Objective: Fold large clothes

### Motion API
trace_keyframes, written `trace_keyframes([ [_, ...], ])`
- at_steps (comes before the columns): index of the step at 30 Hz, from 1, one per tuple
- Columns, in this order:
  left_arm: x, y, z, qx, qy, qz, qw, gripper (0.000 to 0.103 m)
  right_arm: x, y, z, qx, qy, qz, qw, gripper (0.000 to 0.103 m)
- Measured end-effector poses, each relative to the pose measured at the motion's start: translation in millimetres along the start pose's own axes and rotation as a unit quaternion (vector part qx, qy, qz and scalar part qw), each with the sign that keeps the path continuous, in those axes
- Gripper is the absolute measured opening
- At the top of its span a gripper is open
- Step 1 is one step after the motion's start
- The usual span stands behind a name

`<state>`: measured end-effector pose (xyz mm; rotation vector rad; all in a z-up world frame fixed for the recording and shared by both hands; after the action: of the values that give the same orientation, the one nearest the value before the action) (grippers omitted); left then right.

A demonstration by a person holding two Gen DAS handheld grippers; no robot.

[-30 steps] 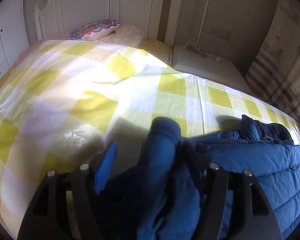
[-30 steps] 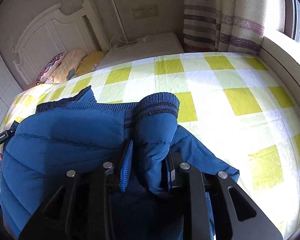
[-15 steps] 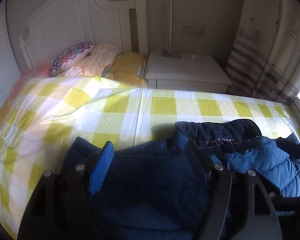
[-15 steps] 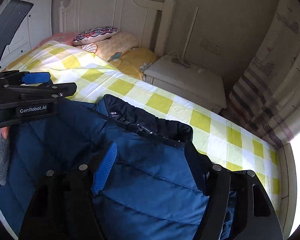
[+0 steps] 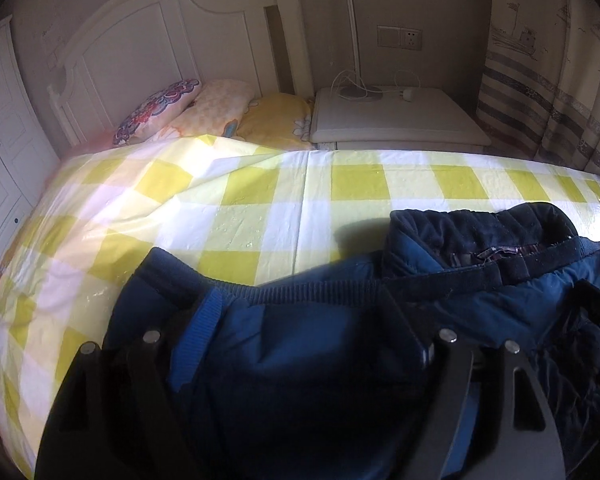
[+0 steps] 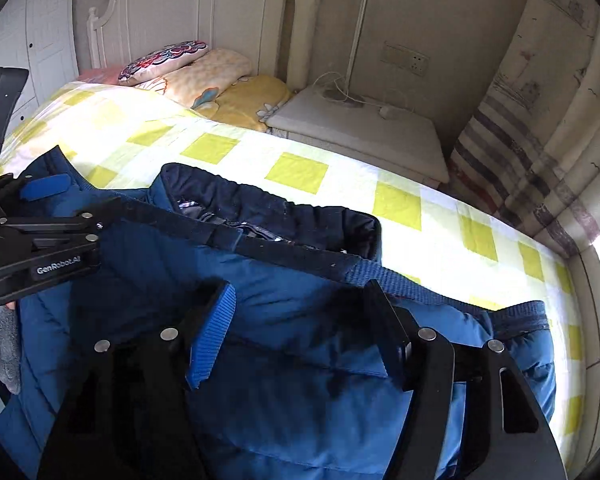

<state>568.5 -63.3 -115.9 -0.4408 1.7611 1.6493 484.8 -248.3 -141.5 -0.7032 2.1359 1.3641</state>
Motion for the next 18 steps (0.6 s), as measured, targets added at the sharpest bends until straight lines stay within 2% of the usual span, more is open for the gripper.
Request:
trace_keyframes([
  [2, -4.4, 6.2, 22.3, -0.026, -0.016, -0.007, 0.9995, 0.08, 8.5, -14.1, -35.6, 0.005, -0.022, 0.021, 1.0, 0.063],
  [5, 2.5, -6.4, 56.0, -0.039, -0.01, 0.021, 0.999, 0.08, 27.6, -35.7, -77.1, 0.003, -0.067, 0.046, 0.997, 0.065],
  [7, 10.1, -15.8, 72.2, 0.001, 0.038, 0.035, 0.9987, 0.082, 40.8, -45.4, -93.4, -0.006, -0.101, 0.048, 0.994, 0.066],
  [8, 12.5, -17.2, 77.2, 0.017, 0.057, 0.035, 0.9976, 0.084, 46.2, -49.2, -97.5, -0.032, -0.129, 0.048, 0.99, 0.067],
  [11, 16.6, -19.0, 79.6, 0.031, 0.073, 0.033, 0.9963, 0.085, 52.5, -54.6, -104.4, -0.078, -0.183, 0.049, 0.979, 0.067],
  [18, 18.6, -25.1, 85.0, 0.06, 0.105, 0.034, 0.9921, 0.086, 50.9, -54.4, -101.4, -0.083, -0.191, 0.04, 0.977, 0.067],
])
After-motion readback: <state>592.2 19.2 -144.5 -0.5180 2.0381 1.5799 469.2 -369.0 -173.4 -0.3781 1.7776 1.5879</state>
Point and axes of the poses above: each gripper's, at about its wrist camera, not at the fingertips, and y roughly against the way its jaws point, z to its left, x to its underside, the point moved 8 cm from there along -y, roughly the way its jaws point, and after that the axes turned 12 degrees about x, right-handed, at the moved point
